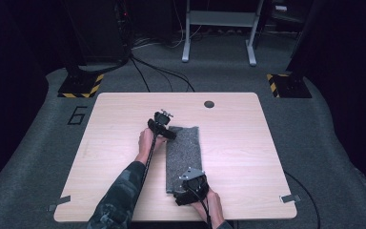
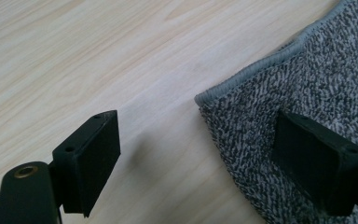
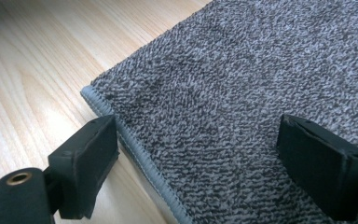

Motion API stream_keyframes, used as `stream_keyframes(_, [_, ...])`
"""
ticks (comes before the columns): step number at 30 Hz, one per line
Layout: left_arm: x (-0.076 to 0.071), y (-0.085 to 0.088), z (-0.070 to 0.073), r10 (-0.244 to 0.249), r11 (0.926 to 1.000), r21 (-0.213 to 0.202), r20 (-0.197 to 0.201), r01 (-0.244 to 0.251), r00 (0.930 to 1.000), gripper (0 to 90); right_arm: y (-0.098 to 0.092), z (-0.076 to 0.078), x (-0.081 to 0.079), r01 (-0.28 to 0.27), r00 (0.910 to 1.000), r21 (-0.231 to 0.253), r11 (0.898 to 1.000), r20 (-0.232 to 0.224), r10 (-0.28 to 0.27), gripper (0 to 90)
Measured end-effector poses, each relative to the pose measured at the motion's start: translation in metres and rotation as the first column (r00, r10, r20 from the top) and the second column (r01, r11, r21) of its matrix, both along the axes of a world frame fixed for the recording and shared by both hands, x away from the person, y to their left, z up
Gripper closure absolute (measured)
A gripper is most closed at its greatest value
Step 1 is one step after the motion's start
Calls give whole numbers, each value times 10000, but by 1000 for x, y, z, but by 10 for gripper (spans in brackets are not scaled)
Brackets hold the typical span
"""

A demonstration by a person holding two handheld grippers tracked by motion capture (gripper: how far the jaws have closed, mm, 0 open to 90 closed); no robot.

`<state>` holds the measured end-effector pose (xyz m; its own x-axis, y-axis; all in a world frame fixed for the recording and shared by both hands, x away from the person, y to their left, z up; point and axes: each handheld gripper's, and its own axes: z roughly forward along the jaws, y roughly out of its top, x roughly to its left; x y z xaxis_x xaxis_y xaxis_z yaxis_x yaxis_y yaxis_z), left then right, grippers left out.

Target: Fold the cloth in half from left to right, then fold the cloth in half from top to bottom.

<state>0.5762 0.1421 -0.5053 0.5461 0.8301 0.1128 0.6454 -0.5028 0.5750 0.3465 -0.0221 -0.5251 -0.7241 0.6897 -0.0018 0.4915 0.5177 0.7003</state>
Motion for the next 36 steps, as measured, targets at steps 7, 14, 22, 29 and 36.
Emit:
stream_keyframes(7, [1, -7, 0, -166, 9998, -97, -22, 166, 9999, 146, -5, 0, -2, -61, 10000, 31, 10000, -29, 61, 112])
stream_keyframes(14, [-3, 9, 11, -63, 9913, -1311, 56, 70, 10000, 131, -26, 22, 2, -332, 9993, 1065, 9938, -130, 348, 74])
stream_keyframes(22, [-4, 16, 15, -32, 9870, -1606, -10, 30, 10000, 138, -62, 58, 66, 374, 9991, 1498, 9880, 132, -398, 100])
stream_keyframes(29, [-1, 18, 13, 1, 9829, -1843, -141, -27, 9999, 143, -75, 58, 126, 915, 9957, 1424, 9856, -263, -886, 129])
stream_keyframes(36, [3, 18, 8, 129, 9771, -2122, -196, -168, 9997, 170, -72, 51, 179, 1488, 9874, 1223, 9813, -721, -1407, 185])
